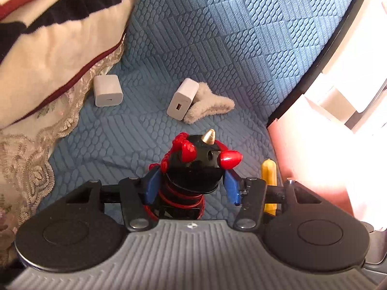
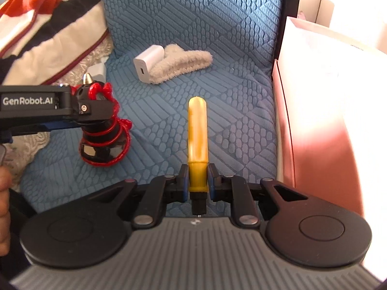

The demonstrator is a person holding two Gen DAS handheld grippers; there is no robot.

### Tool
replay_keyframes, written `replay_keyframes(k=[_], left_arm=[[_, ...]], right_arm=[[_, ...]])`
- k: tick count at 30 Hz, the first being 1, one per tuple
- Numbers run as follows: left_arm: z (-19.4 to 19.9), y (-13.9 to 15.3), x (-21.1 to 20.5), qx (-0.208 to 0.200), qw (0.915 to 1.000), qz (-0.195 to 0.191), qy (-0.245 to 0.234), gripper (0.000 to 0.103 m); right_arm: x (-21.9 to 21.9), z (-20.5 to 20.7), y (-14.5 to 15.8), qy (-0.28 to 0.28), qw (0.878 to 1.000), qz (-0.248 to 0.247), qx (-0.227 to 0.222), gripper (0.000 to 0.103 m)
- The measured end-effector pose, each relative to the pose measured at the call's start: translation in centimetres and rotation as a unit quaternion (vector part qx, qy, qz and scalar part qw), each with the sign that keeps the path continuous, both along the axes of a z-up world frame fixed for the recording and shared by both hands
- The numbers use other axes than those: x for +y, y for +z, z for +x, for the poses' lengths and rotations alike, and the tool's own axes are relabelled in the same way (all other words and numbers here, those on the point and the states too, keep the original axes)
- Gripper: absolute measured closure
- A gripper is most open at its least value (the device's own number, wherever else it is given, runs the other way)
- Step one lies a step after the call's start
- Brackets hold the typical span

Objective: Organize rigid objects
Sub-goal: 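Lift the toy figure with the left gripper while the right gripper carries the screwdriver toward the box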

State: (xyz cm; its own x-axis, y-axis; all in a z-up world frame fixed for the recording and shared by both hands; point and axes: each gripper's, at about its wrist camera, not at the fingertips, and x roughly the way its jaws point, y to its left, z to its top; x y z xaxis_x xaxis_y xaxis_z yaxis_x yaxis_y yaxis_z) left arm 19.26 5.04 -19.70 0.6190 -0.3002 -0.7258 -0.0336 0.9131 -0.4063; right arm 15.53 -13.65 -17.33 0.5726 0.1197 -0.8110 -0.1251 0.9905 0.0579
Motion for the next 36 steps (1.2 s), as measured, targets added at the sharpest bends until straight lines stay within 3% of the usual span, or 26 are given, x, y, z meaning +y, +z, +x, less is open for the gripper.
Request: replay_keyframes(k=[8,17,21,30,36], left_arm=[[-2.4,2.1,-0.8,-0.022,0.9995,0.021,-0.012,0.042],[-4.7,4.8,-0.5,-0.035,0.9989,-0.024,0.018,0.042],[-4.8,7.0,-1.7,-0.047,0.9987,-0.018,0.009,0.042],[-4.7,12.4,-4.7,-0.069,0.9966,-0.044,0.006,0.042],[-4.0,16.5,-7.8,-0.097,0.9947,-0.032,-0.010,0.042]], right_arm=[[0.1,-1.0,2.7,0.018,1.000,0.014,-0.011,0.083],[-0.3,-2.6,6.5,0.035,0.999,0.021,-0.032,0.083],[-1.1,-3.3,8.5,0.034,0.998,0.026,-0.047,0.083],[-3.5,-3.9,14.1,0.021,0.995,0.043,-0.085,0.083],[-5.9,-4.1,18.2,0.018,0.992,0.045,-0.116,0.083]])
